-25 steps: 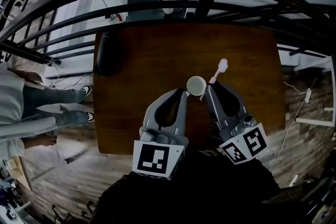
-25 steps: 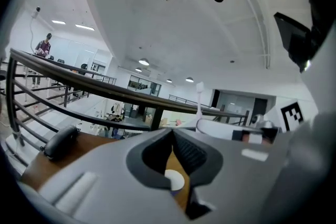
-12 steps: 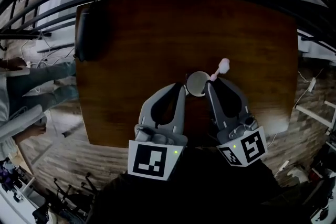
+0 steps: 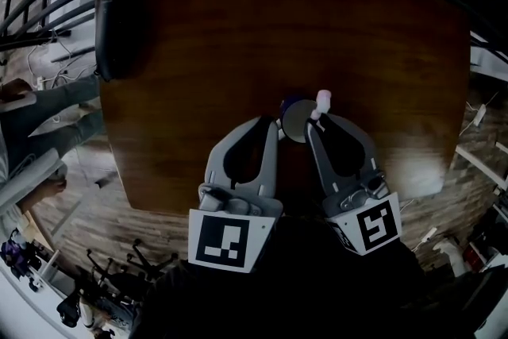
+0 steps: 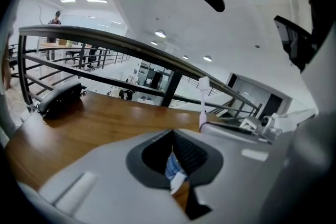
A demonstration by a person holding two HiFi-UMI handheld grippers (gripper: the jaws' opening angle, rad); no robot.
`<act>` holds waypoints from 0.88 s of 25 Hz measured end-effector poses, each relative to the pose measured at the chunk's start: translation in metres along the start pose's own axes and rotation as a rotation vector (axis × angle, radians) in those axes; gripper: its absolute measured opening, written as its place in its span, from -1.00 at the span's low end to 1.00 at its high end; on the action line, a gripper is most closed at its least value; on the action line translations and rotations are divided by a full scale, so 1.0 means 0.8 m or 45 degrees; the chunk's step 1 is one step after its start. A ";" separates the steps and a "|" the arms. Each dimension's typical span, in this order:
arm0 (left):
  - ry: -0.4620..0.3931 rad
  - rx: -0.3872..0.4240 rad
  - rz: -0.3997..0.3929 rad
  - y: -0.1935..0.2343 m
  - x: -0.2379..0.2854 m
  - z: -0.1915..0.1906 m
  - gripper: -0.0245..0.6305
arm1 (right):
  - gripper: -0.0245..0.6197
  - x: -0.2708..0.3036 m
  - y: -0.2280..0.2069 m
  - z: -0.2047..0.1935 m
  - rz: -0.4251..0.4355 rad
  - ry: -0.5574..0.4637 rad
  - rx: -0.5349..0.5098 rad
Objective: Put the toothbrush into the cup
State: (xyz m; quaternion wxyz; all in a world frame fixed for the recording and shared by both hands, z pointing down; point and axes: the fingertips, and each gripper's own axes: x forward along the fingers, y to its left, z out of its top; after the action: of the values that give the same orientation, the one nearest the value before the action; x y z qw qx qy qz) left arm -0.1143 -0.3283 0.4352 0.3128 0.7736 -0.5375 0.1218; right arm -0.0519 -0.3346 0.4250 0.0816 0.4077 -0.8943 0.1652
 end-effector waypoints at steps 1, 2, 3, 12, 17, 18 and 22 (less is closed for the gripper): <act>0.001 -0.002 0.002 0.001 0.001 0.000 -0.90 | -0.78 0.002 0.000 -0.003 0.003 0.013 0.001; 0.001 -0.001 0.002 0.002 0.001 -0.001 -0.90 | -0.78 0.002 0.001 -0.006 0.005 0.024 0.003; -0.001 0.000 0.002 0.001 0.000 -0.001 -0.90 | -0.78 0.002 0.001 -0.008 0.007 0.033 0.005; -0.013 0.013 -0.011 -0.004 -0.005 0.002 -0.90 | -0.67 0.000 0.005 -0.027 0.019 0.113 0.071; -0.030 0.038 -0.020 -0.009 -0.013 0.001 -0.90 | -0.66 -0.007 0.006 -0.024 -0.011 0.080 0.091; -0.038 0.044 -0.022 -0.010 -0.016 0.003 -0.90 | -0.66 -0.009 0.007 -0.021 -0.018 0.069 0.088; -0.094 0.078 -0.043 -0.021 -0.032 0.016 -0.90 | -0.75 -0.022 0.012 -0.001 -0.050 0.006 0.055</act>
State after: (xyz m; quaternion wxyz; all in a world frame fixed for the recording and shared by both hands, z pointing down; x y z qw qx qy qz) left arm -0.1110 -0.3134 0.4058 0.2710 0.7957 -0.5316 0.1043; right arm -0.0478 -0.3164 0.4183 0.0782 0.4265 -0.8821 0.1838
